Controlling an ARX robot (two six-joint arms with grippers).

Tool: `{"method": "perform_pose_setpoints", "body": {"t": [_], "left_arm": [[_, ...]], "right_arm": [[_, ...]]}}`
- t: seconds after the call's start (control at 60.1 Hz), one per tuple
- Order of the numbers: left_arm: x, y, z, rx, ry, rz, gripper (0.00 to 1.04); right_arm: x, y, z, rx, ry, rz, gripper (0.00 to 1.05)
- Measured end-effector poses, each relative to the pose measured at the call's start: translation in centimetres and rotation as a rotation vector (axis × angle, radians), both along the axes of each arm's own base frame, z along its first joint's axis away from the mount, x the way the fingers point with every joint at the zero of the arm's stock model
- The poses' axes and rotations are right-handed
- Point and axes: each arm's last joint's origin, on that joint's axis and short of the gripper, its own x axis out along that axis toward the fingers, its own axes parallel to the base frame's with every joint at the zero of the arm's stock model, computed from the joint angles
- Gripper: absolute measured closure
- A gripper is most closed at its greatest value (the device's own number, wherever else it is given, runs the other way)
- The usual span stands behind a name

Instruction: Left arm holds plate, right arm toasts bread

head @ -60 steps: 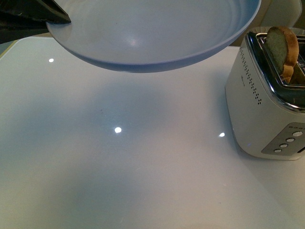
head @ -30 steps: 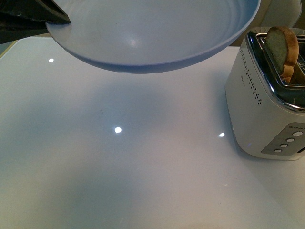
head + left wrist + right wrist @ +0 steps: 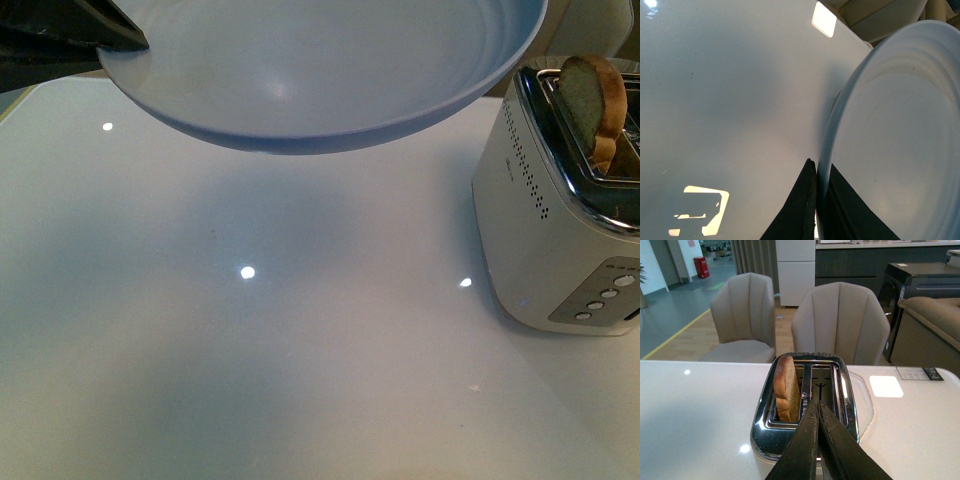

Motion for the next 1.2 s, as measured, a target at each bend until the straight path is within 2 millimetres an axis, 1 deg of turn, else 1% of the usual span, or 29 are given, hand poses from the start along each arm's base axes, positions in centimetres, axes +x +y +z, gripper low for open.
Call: {"method": "perform_pose_setpoints", "body": {"t": [0.499, 0.582, 0.666, 0.865, 0.965, 0.982, 1.032, 1.148, 1.198], "left_arm": [[0.0, 0.0, 0.0, 0.000, -0.001, 0.000, 1.02], [0.0, 0.0, 0.0, 0.000, -0.001, -0.002, 1.02], [0.0, 0.0, 0.0, 0.001, -0.001, -0.001, 1.02], [0.0, 0.0, 0.0, 0.000, -0.002, -0.004, 1.02], [0.0, 0.0, 0.0, 0.000, -0.002, -0.004, 1.02], [0.0, 0.0, 0.0, 0.000, -0.002, -0.005, 1.02], [0.0, 0.0, 0.0, 0.000, -0.002, -0.005, 1.02], [0.0, 0.0, 0.0, 0.000, -0.002, -0.005, 1.02], [0.0, 0.0, 0.0, 0.000, -0.003, -0.007, 1.02]], "right_arm": [[-1.0, 0.0, -0.1, 0.000, 0.000, 0.000, 1.03], [-1.7, 0.0, -0.5, 0.000, 0.033, 0.000, 1.03], [-2.1, 0.0, -0.3, 0.000, 0.006, 0.000, 1.03], [-2.1, 0.0, -0.3, -0.001, 0.005, 0.000, 1.03], [-2.1, 0.0, -0.3, -0.001, 0.005, 0.000, 0.88], [-2.1, 0.0, -0.3, -0.001, 0.005, 0.000, 0.83], [-2.1, 0.0, -0.3, -0.001, 0.005, 0.000, 0.73], [-2.1, 0.0, -0.3, -0.001, 0.005, 0.000, 0.55], [-2.1, 0.0, -0.3, -0.001, 0.005, 0.000, 0.45]]}}
